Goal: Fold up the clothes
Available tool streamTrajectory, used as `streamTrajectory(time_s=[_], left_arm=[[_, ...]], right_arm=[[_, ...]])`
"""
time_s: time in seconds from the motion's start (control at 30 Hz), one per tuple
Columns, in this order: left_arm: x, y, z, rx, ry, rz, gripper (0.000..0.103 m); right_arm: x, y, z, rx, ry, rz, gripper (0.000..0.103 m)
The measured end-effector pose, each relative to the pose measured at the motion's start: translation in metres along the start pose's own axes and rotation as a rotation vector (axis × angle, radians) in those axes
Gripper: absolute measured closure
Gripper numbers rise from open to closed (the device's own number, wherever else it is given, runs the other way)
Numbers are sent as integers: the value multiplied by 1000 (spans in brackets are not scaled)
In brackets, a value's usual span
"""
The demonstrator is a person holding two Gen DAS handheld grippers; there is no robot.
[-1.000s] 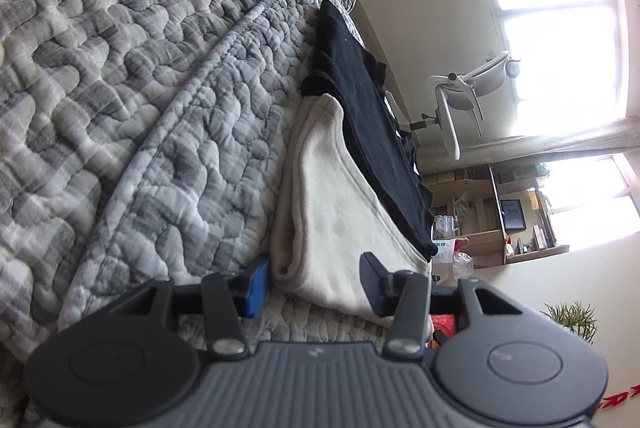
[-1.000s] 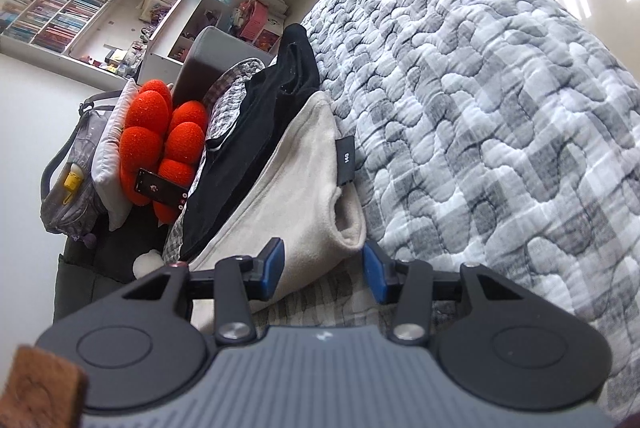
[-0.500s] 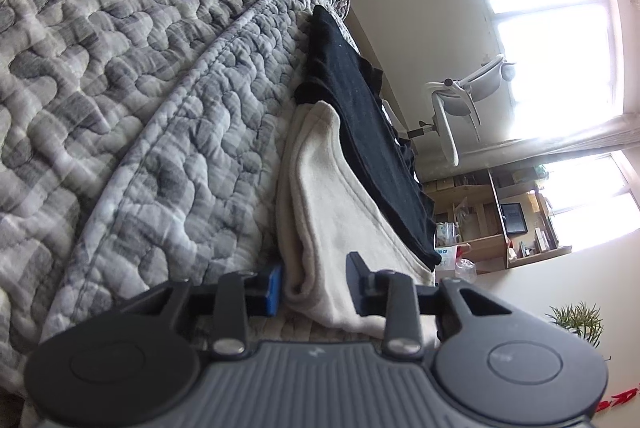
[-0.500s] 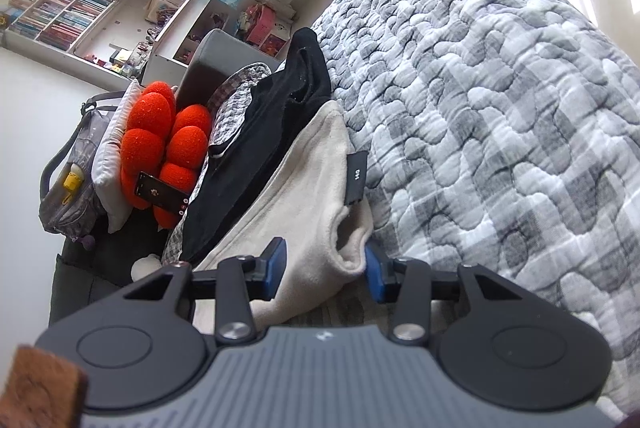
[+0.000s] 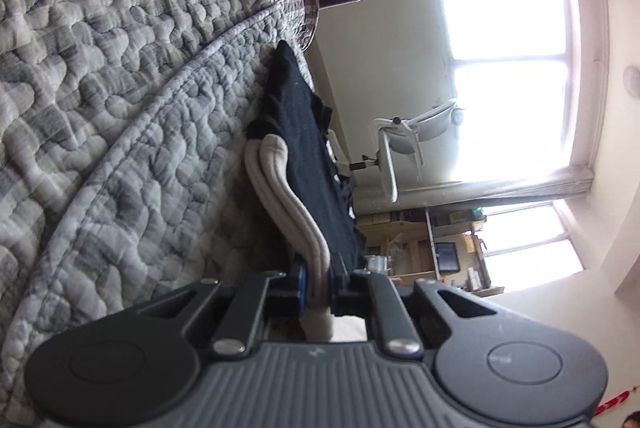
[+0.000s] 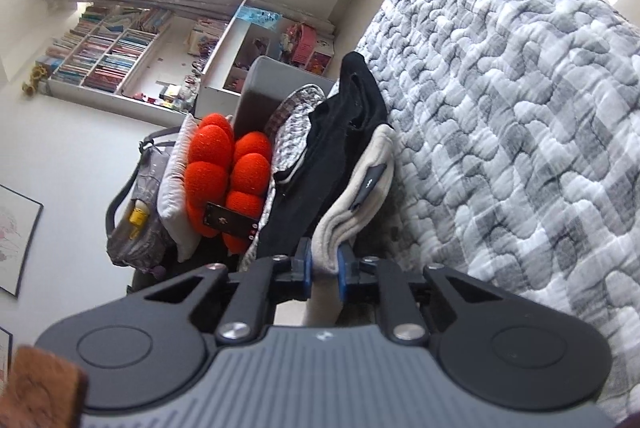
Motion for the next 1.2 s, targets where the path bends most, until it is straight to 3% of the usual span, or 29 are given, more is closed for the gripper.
streamTrajectory(time_s=[0.17, 0.53, 0.93, 1.1, 1.2], left_arm=[[2, -25, 8, 9, -32, -70, 93], [29, -60, 55, 23, -107, -117, 93], [93, -59, 113, 83, -175, -4, 93], [97, -59, 124, 124, -213, 31, 91], [98, -59, 130, 151, -237, 51, 79]], right_arm=[[5, 16, 18, 2, -43, 39, 88], [39, 36, 68, -94, -163, 109, 88], [99, -11, 107, -39, -195, 12, 87], [113, -30, 113, -3, -176, 6, 83], [112, -29, 114, -33, -176, 7, 74]])
Point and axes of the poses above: each gripper's, at about its wrist camera, not at the fingertips, and x roughly the way its jaws point, y to its left, z to its top, the point moved 8 cm from there along x, roughly the way its jaws point, and after that the axes turned 11 degrees about -x, right-handed, at the moved point
